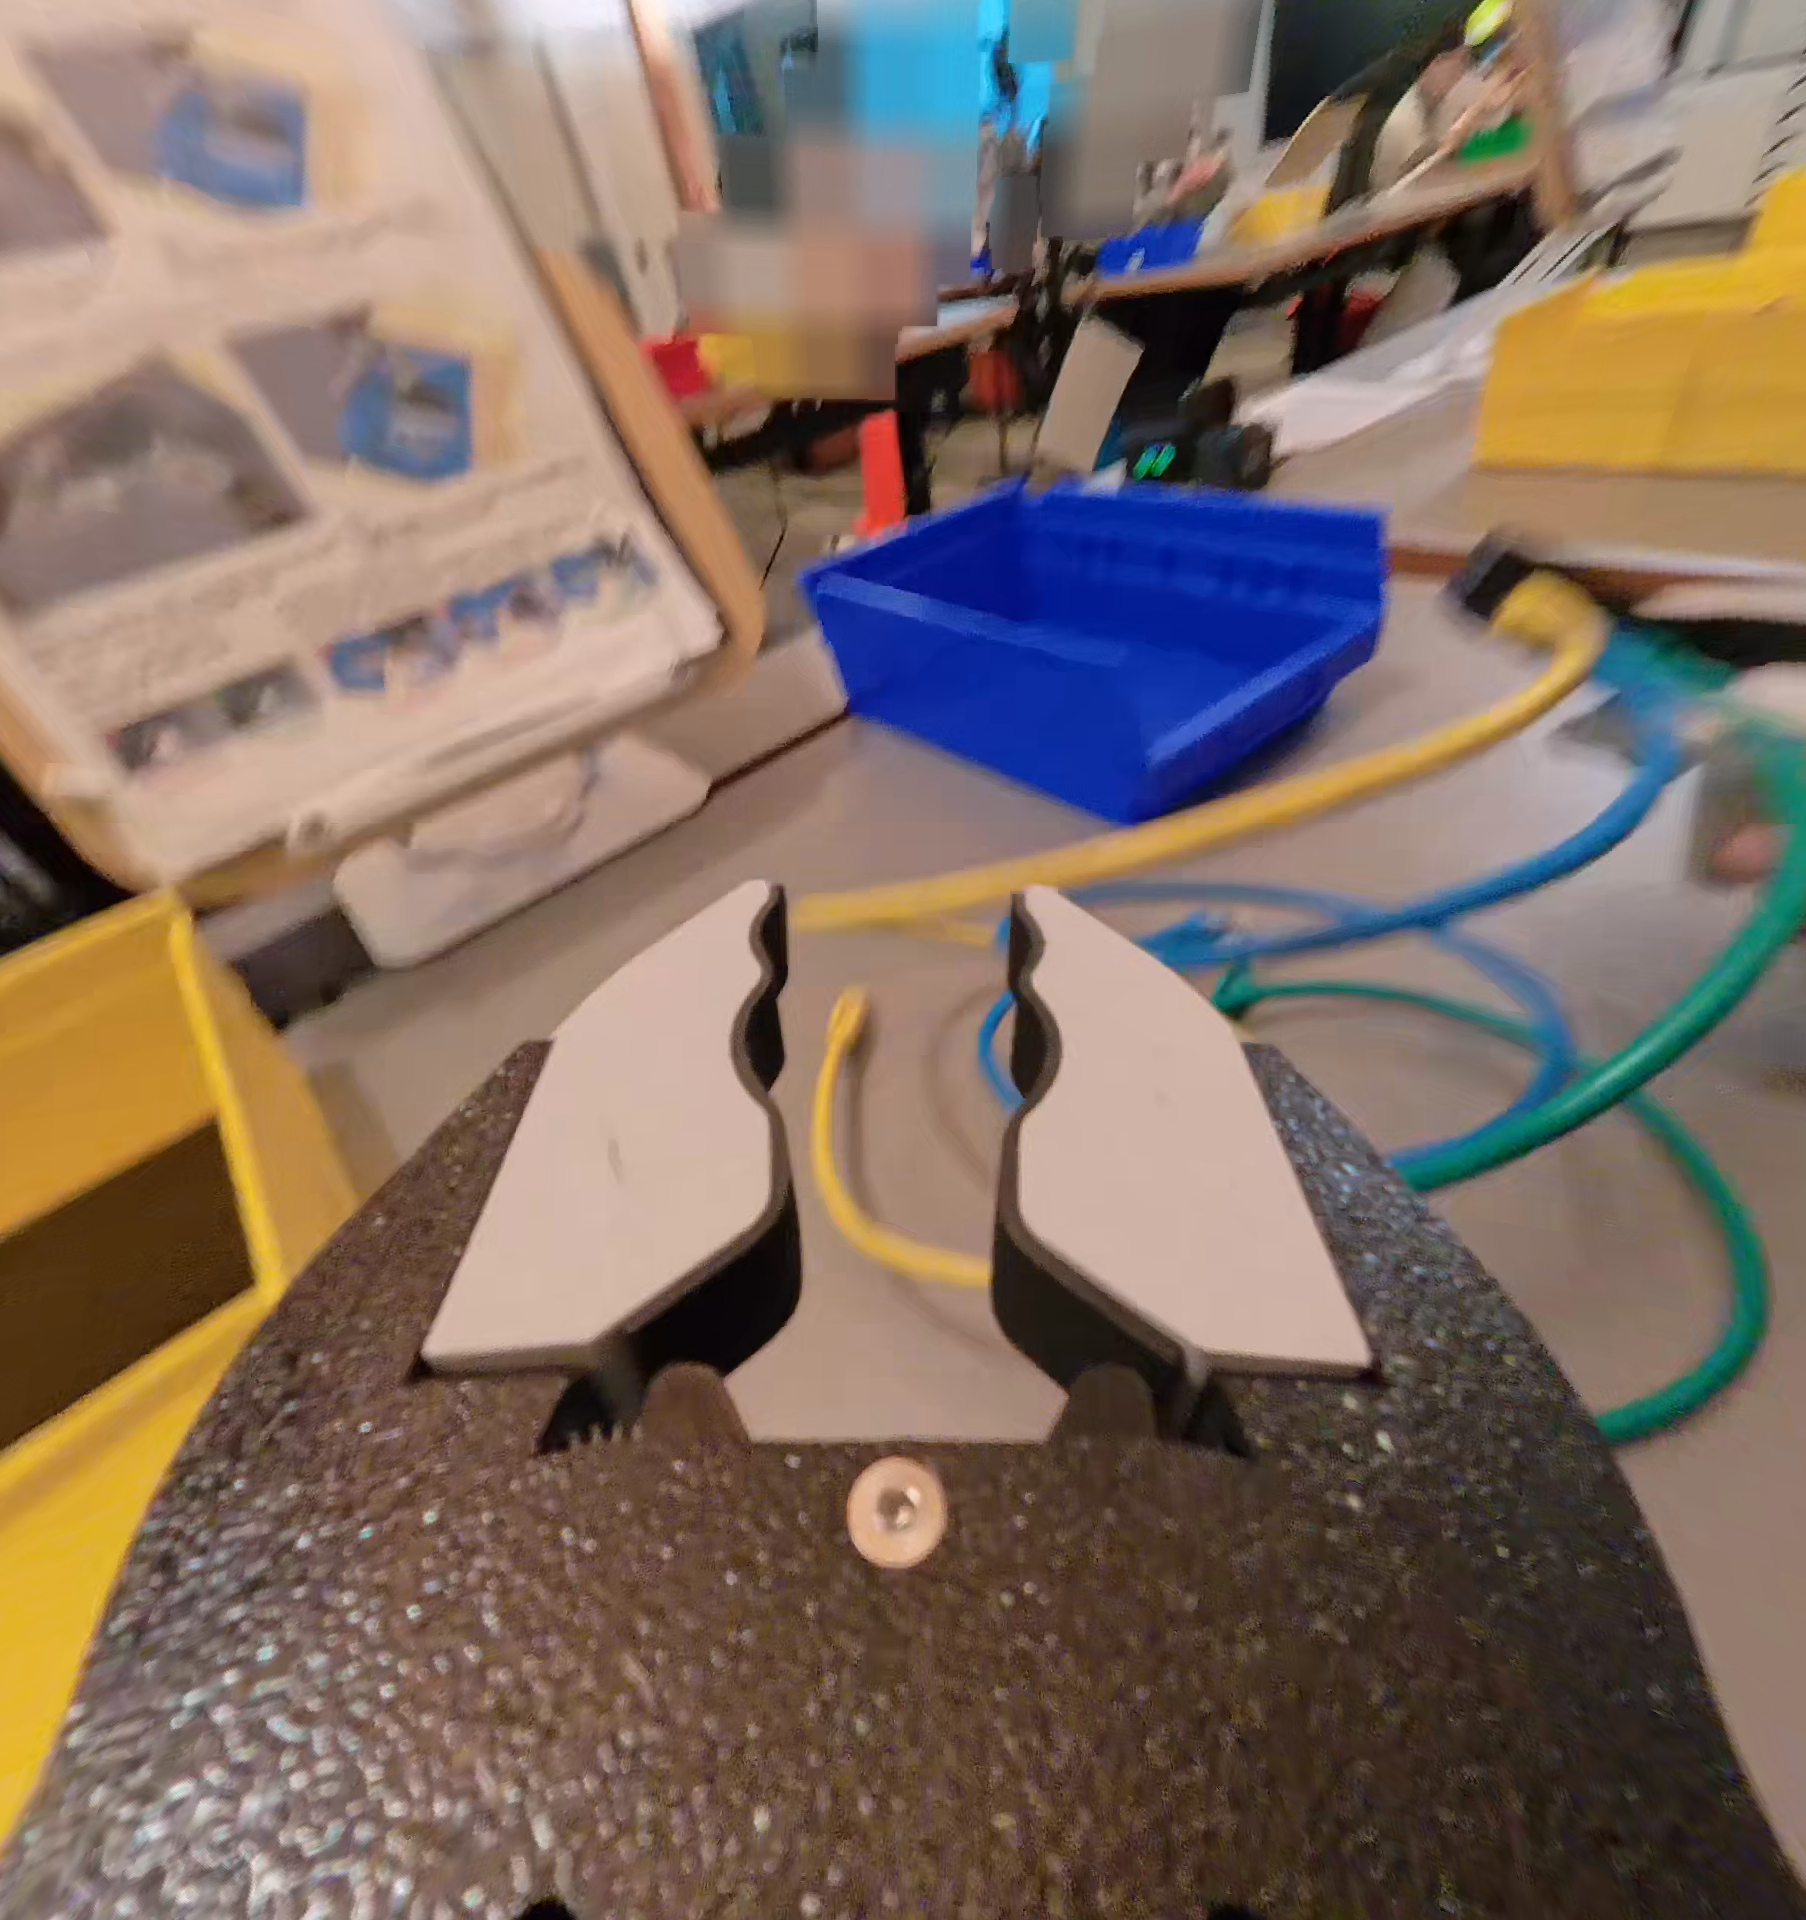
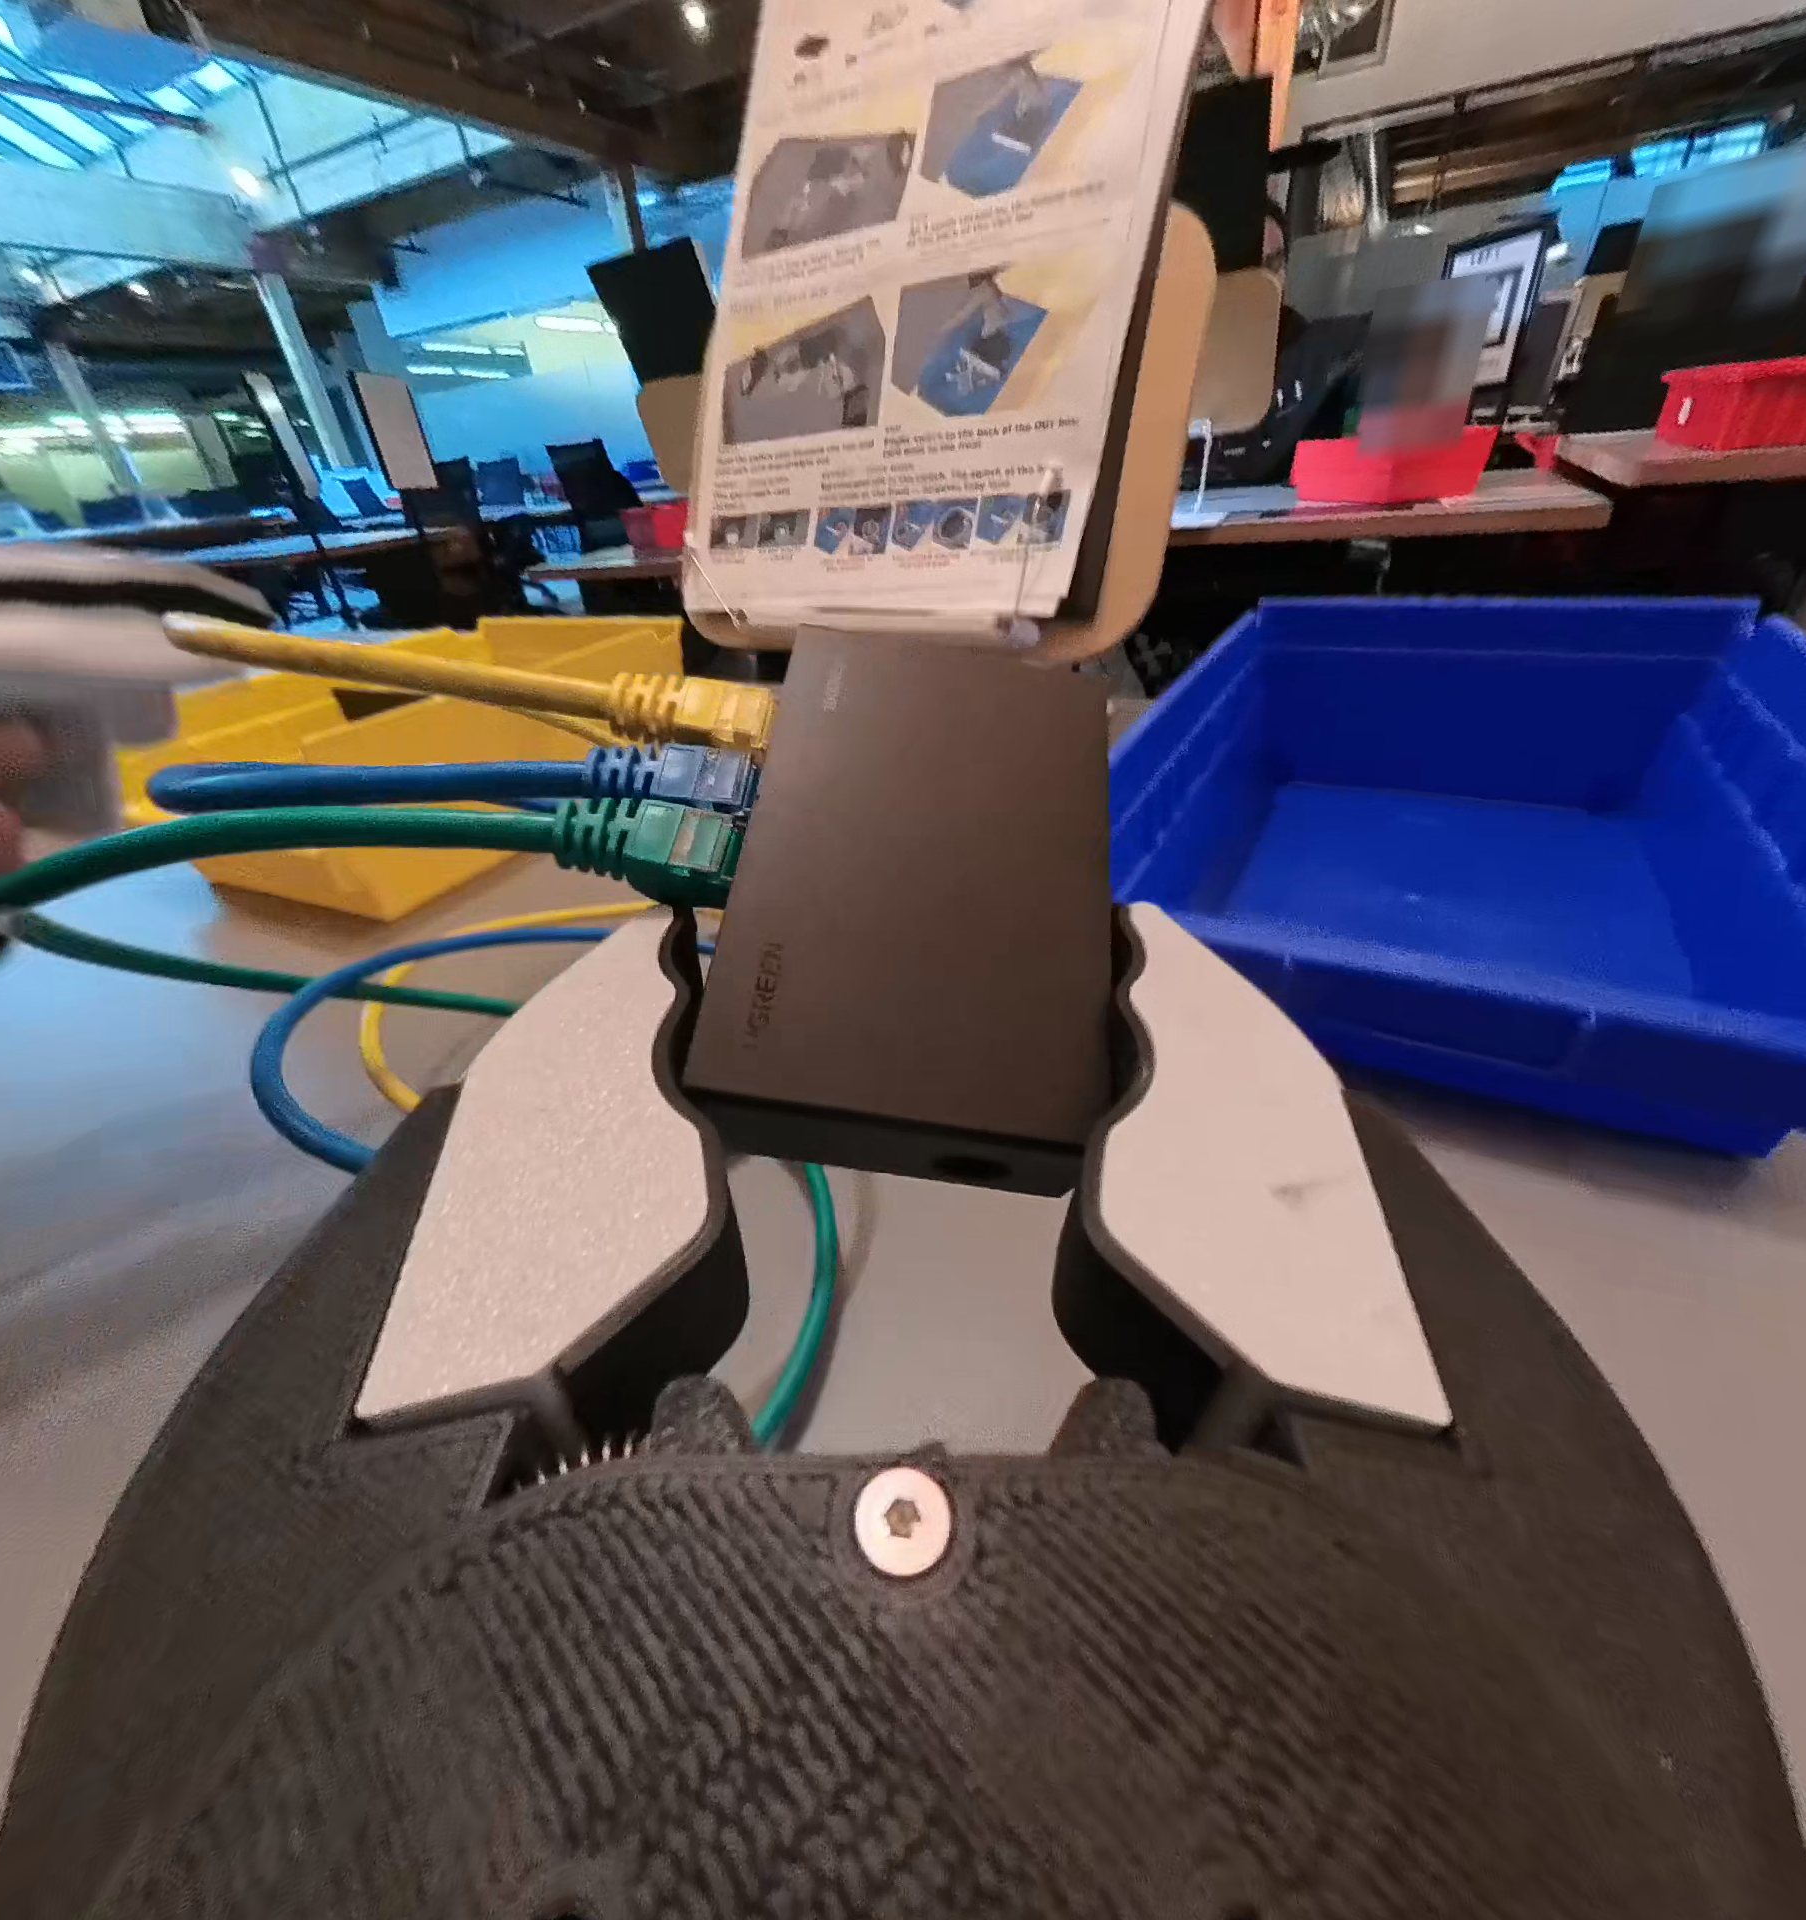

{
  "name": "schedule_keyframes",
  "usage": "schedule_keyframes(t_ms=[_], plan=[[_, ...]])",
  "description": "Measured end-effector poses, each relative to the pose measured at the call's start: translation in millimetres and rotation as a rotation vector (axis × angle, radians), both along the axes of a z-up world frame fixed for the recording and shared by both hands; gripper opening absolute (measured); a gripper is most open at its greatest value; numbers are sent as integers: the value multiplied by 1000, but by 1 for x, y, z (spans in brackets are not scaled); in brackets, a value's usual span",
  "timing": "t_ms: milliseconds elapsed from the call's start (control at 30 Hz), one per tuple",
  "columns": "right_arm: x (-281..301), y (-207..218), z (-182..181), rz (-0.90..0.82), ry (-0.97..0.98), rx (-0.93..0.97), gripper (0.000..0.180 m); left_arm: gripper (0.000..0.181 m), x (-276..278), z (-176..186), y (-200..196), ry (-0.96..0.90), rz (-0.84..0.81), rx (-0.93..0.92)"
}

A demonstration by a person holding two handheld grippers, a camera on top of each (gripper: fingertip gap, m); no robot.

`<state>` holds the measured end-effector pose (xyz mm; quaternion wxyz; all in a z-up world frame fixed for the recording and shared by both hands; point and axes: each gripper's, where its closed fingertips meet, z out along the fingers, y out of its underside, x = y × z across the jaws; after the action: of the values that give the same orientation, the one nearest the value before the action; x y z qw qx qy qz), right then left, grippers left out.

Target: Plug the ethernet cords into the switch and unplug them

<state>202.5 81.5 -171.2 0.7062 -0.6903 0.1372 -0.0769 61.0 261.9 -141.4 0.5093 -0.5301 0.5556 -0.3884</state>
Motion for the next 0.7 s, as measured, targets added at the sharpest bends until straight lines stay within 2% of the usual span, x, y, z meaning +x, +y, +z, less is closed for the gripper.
schedule_keyframes(t_ms=[133,267,500,633,700], plan=[[-4,9,40,13,-26,50,75,51,-14,-59,28,75,28,-126],[17,21,100,9,-62,94,75,55,-12,-89,28,119,-5,-177],[78,19,236,-51,-140,131,75,56,-11,-91,25,114,-42,-206],[132,12,304,-201,-238,119,75,56,-11,-90,24,106,-81,-267],[163,12,322,-295,-291,88,75,53,-11,-89,24,100,-98,-289]])
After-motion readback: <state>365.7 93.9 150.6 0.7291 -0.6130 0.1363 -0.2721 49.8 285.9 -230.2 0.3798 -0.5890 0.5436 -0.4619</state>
